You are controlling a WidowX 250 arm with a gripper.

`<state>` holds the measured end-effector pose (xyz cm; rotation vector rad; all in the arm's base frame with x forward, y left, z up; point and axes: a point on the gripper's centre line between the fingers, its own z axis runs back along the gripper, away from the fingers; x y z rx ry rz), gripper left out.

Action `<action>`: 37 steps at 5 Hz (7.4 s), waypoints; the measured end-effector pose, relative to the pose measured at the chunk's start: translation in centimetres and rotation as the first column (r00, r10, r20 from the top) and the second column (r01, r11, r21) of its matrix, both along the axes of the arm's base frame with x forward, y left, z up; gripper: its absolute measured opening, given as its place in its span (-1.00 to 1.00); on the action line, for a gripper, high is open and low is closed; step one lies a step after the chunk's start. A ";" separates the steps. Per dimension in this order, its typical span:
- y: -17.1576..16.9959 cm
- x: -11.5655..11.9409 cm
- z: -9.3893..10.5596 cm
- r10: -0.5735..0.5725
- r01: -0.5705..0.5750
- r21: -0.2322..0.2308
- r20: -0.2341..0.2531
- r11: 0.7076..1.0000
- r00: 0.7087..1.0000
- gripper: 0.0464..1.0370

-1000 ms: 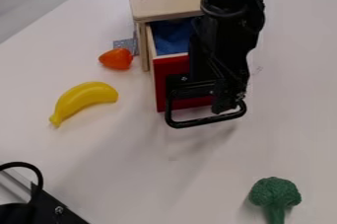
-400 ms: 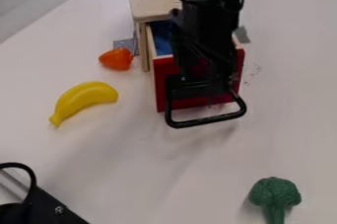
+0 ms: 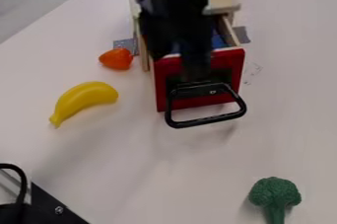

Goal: Move the banana inside the drawer

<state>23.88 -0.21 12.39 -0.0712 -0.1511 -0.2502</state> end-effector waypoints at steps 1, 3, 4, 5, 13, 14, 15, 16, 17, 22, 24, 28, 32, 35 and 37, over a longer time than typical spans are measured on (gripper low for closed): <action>1.9 -0.4 -0.5 0.040 -0.039 0.033 -0.014 0.999 0.999 0.92; 5.3 -0.3 -3.7 -0.111 0.129 0.155 -0.124 0.979 0.986 0.92; 7.3 -0.2 -6.1 -0.245 0.292 0.221 -0.217 0.931 0.945 0.92; 9.4 0.0 -7.0 -0.281 0.343 0.209 -0.278 0.916 0.919 0.92; 12.2 -2.3 -10.6 -0.256 0.364 0.201 -0.419 0.909 0.871 0.92; 12.2 -2.4 -10.8 -0.254 0.364 0.196 -0.429 0.911 0.867 0.92; 12.2 -2.5 -11.5 -0.261 0.374 0.191 -0.441 0.908 0.859 0.92; 12.3 -2.3 -11.6 -0.258 0.370 0.191 -0.439 0.909 0.860 0.82; 12.4 -2.3 -11.6 -0.253 0.364 0.189 -0.438 0.912 0.862 0.25; 6.7 0.9 -3.1 -0.377 0.406 0.104 -0.221 0.908 0.900 0.01; 0.5 3.6 -1.9 -0.543 0.566 0.116 -0.180 0.816 0.820 0.01; -0.6 6.2 -1.0 -0.545 0.564 0.081 -0.174 0.822 0.820 0.01; 1.2 8.3 -0.7 -0.512 0.531 0.102 -0.163 0.841 0.843 0.01; 1.9 10.1 -1.0 -0.493 0.511 0.115 -0.151 0.852 0.857 0.01; 2.6 11.8 -1.0 -0.472 0.489 0.113 -0.146 0.865 0.869 0.16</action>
